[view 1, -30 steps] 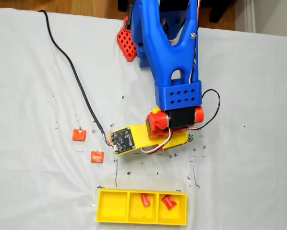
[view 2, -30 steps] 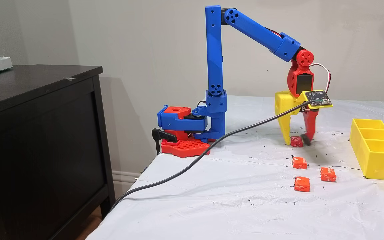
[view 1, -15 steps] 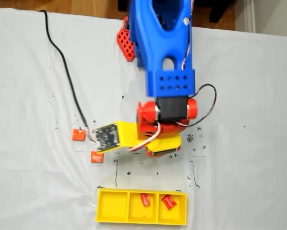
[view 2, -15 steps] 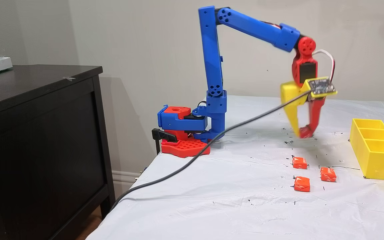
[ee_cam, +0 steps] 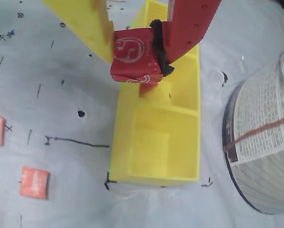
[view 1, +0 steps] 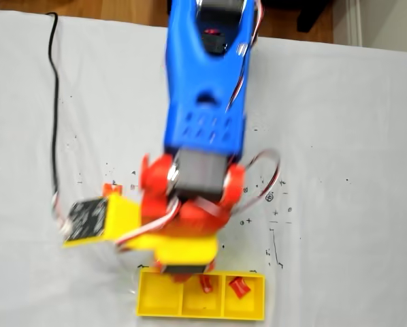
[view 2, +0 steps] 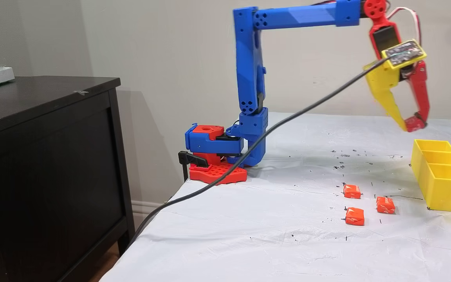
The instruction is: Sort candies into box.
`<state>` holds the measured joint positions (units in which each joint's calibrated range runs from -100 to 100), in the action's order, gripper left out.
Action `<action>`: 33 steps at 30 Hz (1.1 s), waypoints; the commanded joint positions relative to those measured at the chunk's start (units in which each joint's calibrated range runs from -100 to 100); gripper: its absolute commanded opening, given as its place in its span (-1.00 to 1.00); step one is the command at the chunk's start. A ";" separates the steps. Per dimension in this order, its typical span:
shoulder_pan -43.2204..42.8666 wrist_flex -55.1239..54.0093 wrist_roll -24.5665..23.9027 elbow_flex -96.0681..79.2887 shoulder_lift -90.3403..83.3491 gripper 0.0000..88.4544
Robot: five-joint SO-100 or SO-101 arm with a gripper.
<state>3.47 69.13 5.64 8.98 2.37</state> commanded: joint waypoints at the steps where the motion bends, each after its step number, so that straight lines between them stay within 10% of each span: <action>1: 0.78 0.75 0.24 16.64 7.05 -1.00; 22: 2.14 2.71 -0.15 22.20 15.70 -1.00; 33: 2.23 3.28 -0.44 21.38 15.44 -0.31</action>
<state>5.50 72.06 5.35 26.09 21.07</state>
